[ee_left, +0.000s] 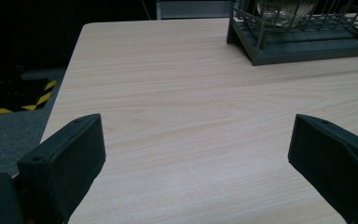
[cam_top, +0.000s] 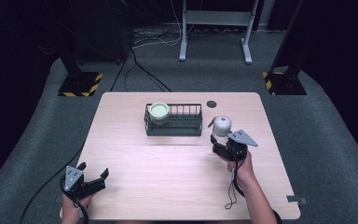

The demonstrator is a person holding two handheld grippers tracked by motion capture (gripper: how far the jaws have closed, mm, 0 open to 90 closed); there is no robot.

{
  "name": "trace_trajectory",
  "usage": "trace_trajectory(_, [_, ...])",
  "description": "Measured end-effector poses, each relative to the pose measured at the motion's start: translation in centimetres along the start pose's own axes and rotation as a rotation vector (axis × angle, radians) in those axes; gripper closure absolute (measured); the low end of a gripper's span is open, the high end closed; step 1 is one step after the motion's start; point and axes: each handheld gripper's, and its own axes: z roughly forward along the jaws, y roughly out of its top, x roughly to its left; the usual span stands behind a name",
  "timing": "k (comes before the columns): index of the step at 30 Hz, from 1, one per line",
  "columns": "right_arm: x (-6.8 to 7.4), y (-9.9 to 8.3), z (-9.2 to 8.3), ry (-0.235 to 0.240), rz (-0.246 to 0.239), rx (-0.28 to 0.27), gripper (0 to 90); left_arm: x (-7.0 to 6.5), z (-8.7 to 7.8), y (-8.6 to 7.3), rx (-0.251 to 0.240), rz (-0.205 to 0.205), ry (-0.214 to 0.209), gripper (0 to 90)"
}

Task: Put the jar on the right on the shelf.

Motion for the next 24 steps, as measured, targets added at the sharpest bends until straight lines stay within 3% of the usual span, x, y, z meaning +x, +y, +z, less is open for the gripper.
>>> trace_trajectory(14, [1.0, 2.0, 1.0, 0.016, -0.011, -0.018, 29.0, 0.0, 0.0, 0.0, -0.001, 0.0, -0.002, 3.9])
trace_trajectory(24, [1.1, 3.5, 1.4, 0.021, -0.019, -0.023, 29.0, 0.0, 0.0, 0.0, -0.003, -0.006, 0.002, 4.1])
